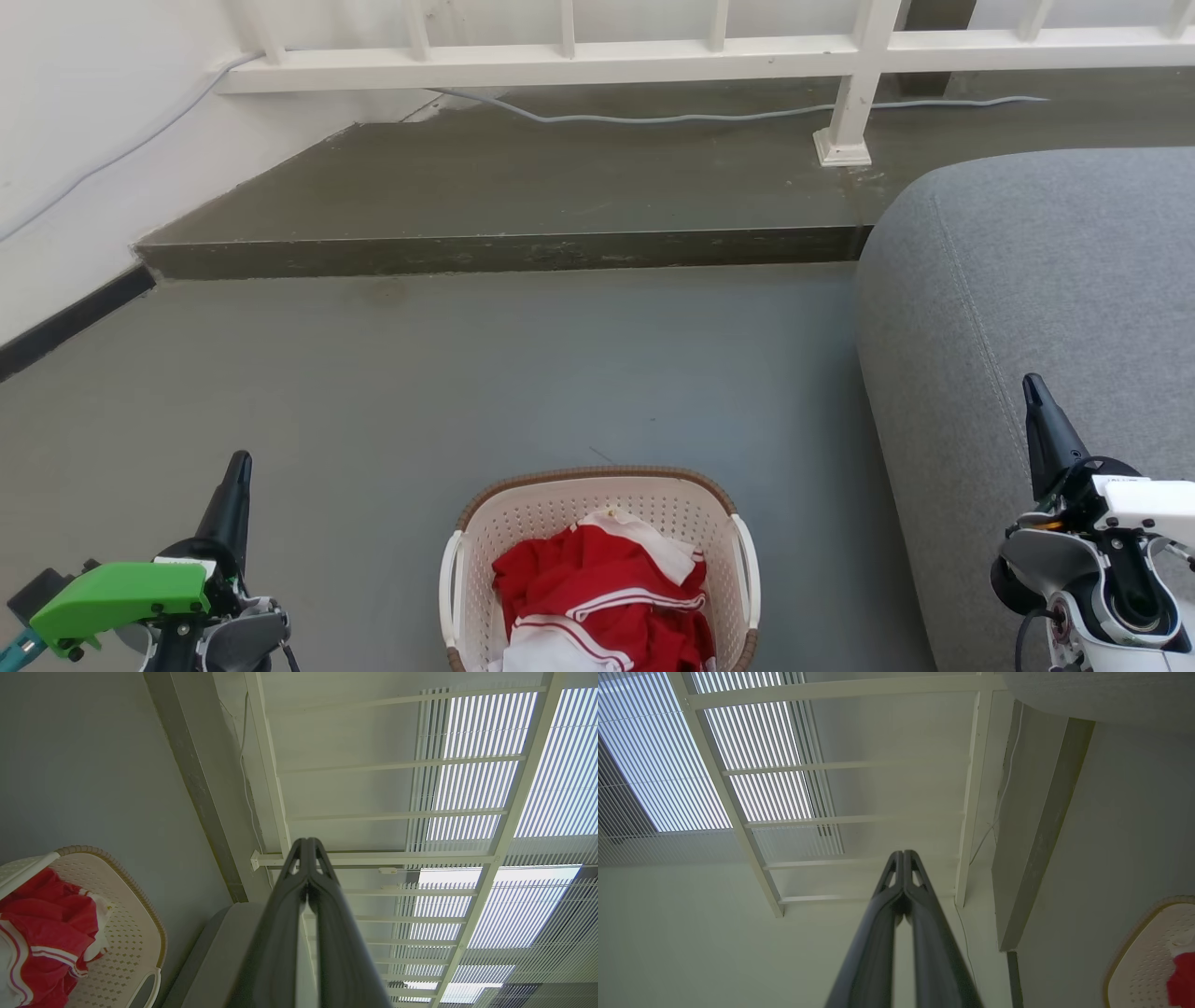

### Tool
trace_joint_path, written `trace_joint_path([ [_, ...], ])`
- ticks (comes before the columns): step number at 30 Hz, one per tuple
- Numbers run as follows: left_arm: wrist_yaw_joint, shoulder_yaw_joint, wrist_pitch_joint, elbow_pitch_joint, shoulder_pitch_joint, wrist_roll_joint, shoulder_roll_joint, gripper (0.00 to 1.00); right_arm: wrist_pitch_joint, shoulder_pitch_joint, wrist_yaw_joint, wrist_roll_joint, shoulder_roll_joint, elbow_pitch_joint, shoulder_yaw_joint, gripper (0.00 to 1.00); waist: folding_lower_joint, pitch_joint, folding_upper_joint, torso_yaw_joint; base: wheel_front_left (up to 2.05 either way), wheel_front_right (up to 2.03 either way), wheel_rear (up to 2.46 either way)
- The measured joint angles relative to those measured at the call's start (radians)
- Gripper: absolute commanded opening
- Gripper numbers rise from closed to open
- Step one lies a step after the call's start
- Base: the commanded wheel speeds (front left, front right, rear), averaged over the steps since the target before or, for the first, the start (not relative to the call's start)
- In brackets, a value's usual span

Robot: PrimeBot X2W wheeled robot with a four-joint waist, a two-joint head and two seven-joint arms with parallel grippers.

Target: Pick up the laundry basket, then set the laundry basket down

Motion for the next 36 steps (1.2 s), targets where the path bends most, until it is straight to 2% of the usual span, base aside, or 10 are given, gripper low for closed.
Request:
trace_joint_path([
  [28, 0.0, 0.0, 0.0, 0.0, 0.0, 0.0, 0.0, 0.0, 0.002, 0.0, 0.0, 0.0, 0.001, 0.0, 0.0, 0.0, 0.0, 0.0, 0.0, 0.0, 0.0, 0.0, 0.0],
  [29, 0.0, 0.0, 0.0, 0.0, 0.0, 0.0, 0.0, 1.0, 0.002, 0.0, 0.0, 0.0, 0.001, 0.0, 0.0, 1.0, 0.0, 0.0, 0.0, 0.0, 0.0, 0.0, 0.0],
  [36, 0.001, -0.011, 0.0, 0.05, 0.041, 0.0, -0.022, 1.0, 0.001, 0.05, -0.006, -0.002, 0.028, 0.05, 0.005, 1.0, 0.0, 0.0, 0.0, 0.0, 0.0, 0.0, 0.0],
])
